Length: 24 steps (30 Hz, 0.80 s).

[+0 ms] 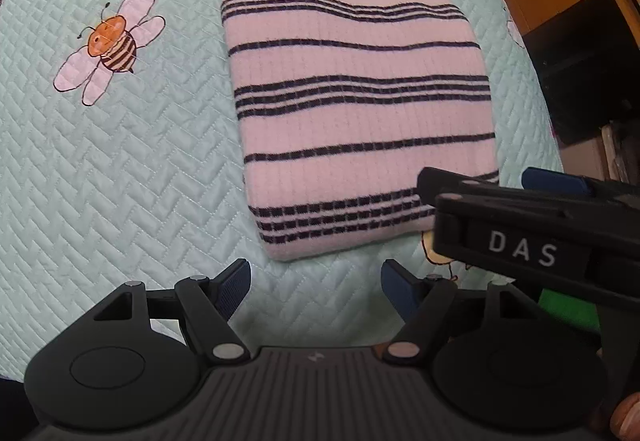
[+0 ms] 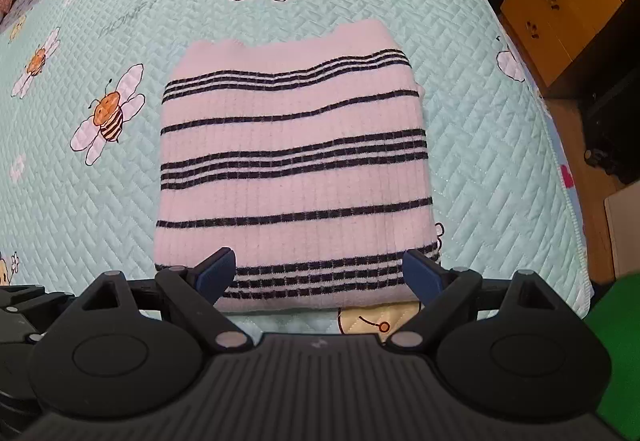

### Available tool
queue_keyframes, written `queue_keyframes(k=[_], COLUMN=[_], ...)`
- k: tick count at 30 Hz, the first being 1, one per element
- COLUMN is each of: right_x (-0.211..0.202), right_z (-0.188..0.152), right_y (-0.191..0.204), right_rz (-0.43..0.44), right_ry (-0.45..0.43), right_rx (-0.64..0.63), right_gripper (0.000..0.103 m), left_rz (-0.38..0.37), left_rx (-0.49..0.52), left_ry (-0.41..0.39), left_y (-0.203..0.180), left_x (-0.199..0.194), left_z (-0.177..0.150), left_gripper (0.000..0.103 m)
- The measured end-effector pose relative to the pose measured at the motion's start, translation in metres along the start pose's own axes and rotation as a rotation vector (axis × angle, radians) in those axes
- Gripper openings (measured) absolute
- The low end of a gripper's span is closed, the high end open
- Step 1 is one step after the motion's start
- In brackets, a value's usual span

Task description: Fold clothes

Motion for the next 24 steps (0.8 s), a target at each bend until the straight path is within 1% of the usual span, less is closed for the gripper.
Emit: queue_keyframes(k=[2, 5, 7, 10, 12, 14, 15, 16, 19, 21, 22, 24], right_x=[-0.001, -0.003, -0.006, -0.011, -0.015, -0.020, -0.024, -0.027, -0.037, -0.039, -0.039, -0.040], right_z=[0.000, -0.001, -0.002, -0.007, -0.010, -0.015, -0.019, -0.023, -0.045, -0.060, -0.067, -0.079], right_y=[0.001, 0.002, 0.003, 0.006, 0.009, 0.018, 0.024, 0.031, 0.054, 0.072, 0.084, 0.107], right_rz=[-0.004, -0.006, 0.007, 0.048, 0.091, 0.157, 0.185, 0.206, 0.230, 0.258, 0.266, 0.273], right_ry=[-0.003, -0.012, -0.031, -0.076, -0.115, -0.186, -0.229, -0.282, -0.461, -0.526, -0.553, -0.609], right_rx=[-0.002, -0.002, 0.000, 0.018, 0.038, 0.059, 0.067, 0.078, 0.101, 0.098, 0.091, 0.062], right_gripper=[0.091, 0.091, 0.091, 0.091, 0.091, 0.091, 0.091, 0.091, 0.091, 0.091, 0.091, 0.091], left_rz=[-0.002, 0.012, 0.032, 0.072, 0.114, 0.154, 0.174, 0.204, 0.377, 0.495, 0.544, 0.566], left_rx=[0.001, 0.014, 0.027, 0.039, 0.042, 0.053, 0.060, 0.067, 0.082, 0.091, 0.090, 0.071], left_ry=[0.001, -0.024, -0.056, -0.142, -0.231, -0.345, -0.421, -0.515, -0.788, -0.921, -0.966, -0.986], left_y=[0.000, 0.000, 0.002, 0.012, 0.022, 0.036, 0.045, 0.056, 0.088, 0.110, 0.121, 0.145], left_x=[-0.001, -0.004, -0.008, -0.018, -0.028, -0.041, -0.050, -0.061, -0.094, -0.113, -0.121, -0.134], left_z=[-0.001, -0.002, -0.003, -0.004, -0.007, -0.014, -0.019, -0.027, -0.059, -0.084, -0.095, -0.110], left_gripper=[0.075, 0.075, 0.075, 0.075, 0.075, 0.074, 0.074, 0.074, 0.075, 0.079, 0.085, 0.086])
Point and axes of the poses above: each gripper's, at about its wrist camera, not at the fingertips, and x roughly the way its jaws point, y to its left, z to its top, the point moved 2 cm from there along x, roughly the way its jaws point, and after that the axes turned 9 degrees about z, right-handed, at the moved point
